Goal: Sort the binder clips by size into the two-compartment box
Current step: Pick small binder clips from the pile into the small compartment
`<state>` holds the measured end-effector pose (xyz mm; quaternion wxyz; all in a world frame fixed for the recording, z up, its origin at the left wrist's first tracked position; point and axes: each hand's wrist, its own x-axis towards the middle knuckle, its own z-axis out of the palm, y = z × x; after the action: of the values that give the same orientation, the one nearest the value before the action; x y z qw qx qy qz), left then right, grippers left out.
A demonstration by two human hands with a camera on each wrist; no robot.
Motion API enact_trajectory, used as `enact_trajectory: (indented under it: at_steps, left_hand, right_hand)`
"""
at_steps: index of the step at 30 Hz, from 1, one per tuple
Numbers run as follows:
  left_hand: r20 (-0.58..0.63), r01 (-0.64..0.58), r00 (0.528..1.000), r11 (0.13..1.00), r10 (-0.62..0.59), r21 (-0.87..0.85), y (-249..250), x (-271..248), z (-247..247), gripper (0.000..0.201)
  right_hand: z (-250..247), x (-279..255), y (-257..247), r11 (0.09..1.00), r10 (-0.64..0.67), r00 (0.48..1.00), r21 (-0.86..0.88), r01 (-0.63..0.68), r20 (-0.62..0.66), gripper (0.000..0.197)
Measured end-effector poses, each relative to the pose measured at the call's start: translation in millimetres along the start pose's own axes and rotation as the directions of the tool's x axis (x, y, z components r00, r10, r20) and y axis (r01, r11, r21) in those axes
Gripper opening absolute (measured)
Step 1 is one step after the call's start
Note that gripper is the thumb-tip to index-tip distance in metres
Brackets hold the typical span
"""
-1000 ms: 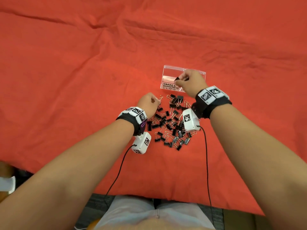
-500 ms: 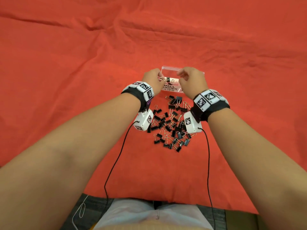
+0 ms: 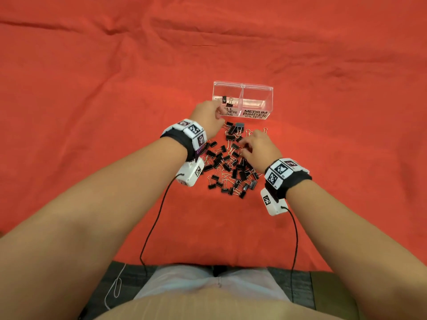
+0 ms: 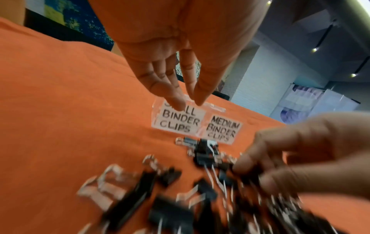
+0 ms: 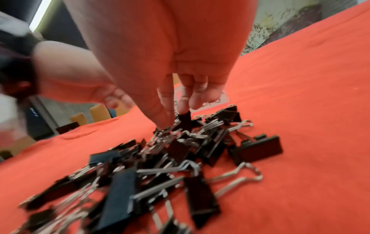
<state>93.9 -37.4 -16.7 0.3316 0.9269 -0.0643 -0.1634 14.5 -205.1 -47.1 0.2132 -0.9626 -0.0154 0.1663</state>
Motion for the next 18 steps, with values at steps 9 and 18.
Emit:
enact_trajectory:
  at_steps: [9,18]
  left_hand:
    - [0.114,-0.038,0.993,0.968,0.010,0.250,-39.5,-34.8,27.2,0.034]
    - [0.127,-0.074,0.991,0.943,0.034,0.323,-39.9,-33.8,33.9,0.024]
  right_hand:
    - [2.2,10.3,-18.1,0.986,-0.136,0.990,-0.102,0.134,-0.018,0.023]
    - [6.3,13.7,-18.4,1.000,-0.008,1.000,0.009,0.009,-0.005,0.017]
